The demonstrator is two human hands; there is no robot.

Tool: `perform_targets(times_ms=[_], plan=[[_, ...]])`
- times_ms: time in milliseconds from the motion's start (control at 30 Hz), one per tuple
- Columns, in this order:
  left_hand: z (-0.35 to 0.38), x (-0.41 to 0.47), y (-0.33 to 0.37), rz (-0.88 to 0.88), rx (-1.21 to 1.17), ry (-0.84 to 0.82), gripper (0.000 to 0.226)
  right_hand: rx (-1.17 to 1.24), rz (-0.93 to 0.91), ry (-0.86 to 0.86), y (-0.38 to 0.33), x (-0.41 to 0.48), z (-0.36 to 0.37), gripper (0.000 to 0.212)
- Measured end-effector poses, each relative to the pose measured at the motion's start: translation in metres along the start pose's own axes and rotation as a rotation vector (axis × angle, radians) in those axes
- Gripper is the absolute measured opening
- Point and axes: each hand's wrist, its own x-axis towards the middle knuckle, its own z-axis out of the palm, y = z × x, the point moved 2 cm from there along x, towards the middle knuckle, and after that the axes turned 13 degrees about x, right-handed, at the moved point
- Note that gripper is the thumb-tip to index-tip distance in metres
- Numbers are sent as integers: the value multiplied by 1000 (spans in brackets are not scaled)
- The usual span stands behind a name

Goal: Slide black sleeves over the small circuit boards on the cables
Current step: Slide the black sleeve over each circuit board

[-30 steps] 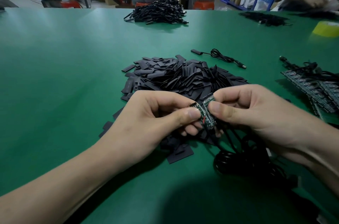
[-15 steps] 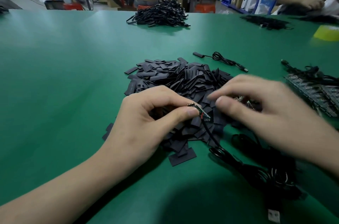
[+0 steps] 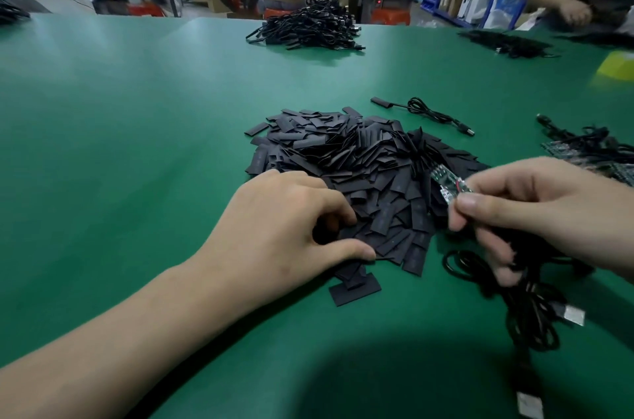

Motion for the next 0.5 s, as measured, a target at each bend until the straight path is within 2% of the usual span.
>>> perform_targets(times_ms=[67,133,200,267,367,500], plan=[[0,0,1,-17,4,-6,46,-120,118,44,3,-2,-12,63],[2,0,0,-74,-59,-44,36,-284,119,122,0,-4,-20,61],[4,0,-1,-155,-170,-85,29,-436,17,189,-10,-2,-20,48],[5,1,0,-229,-281,-93,25,-472,-91,197,-20,5,-9,35],[5,0,1,-257,-360,-57,23,-524,-166,198,-23,19,20,46],[4,-2,5,-174,-381,56,23,-616,-217,300,-14,26,47,55]])
